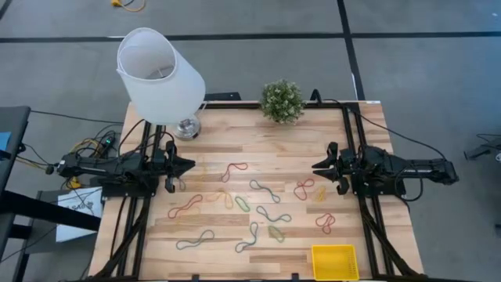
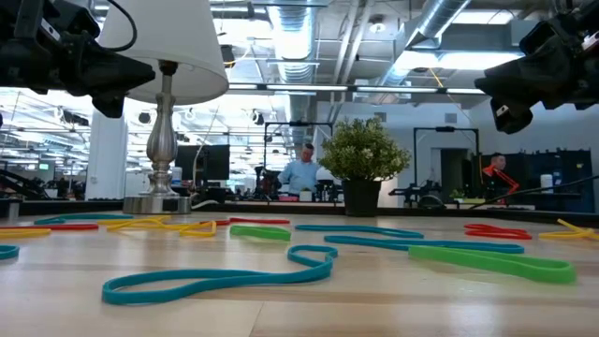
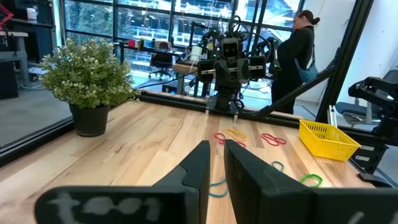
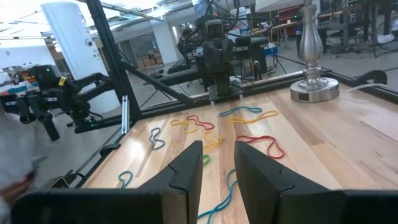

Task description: Pick and place rubber bands into bin

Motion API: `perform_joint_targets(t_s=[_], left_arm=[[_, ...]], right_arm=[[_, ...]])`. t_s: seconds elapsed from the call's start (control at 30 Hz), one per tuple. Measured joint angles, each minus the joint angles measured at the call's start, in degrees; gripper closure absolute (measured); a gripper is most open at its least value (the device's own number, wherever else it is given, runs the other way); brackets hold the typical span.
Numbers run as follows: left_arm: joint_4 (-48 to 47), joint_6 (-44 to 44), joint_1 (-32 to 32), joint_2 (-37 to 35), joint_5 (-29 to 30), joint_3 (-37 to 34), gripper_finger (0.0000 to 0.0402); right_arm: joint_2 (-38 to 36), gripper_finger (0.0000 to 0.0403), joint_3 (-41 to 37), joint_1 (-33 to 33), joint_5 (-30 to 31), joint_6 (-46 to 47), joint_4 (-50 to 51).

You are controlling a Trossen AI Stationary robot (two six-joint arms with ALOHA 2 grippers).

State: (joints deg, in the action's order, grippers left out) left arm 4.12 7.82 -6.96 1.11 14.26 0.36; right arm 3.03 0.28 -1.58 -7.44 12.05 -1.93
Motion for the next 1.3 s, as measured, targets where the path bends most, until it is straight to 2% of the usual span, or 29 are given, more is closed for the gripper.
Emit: perform_joint_targets(t_s=[0.17, 0.37, 0.47, 0.8, 1.0, 1.3], left_arm=[[0.0, 0.1, 0.0, 0.0, 0.0, 0.0, 0.0366], [0.0, -10.8, 0.0, 0.0, 0.0, 0.0, 0.0366], [0.0, -12.4, 0.0, 0.0, 0.0, 0.0, 0.0366], [0.0, -7.4, 0.0, 0.0, 0.0, 0.0, 0.0366], [0.0, -8.8, 0.0, 0.0, 0.0, 0.0, 0.0366], [0.1, -5.5, 0.0, 0.0, 1.0, 0.0, 0.0366]], right_arm=[[0.0, 0.0316, 0.0, 0.0, 0.0, 0.0, 0.0], [0.0, 0.0316, 0.0, 0.0, 0.0, 0.0, 0.0], [0.0, 0.0316, 0.0, 0.0, 0.0, 0.0, 0.0], [0.0, 0.0316, 0.0, 0.0, 0.0, 0.0, 0.0], [0.0, 0.0316, 0.0, 0.0, 0.0, 0.0, 0.0], [0.0, 0.0316, 0.0, 0.0, 0.0, 0.0, 0.0]])
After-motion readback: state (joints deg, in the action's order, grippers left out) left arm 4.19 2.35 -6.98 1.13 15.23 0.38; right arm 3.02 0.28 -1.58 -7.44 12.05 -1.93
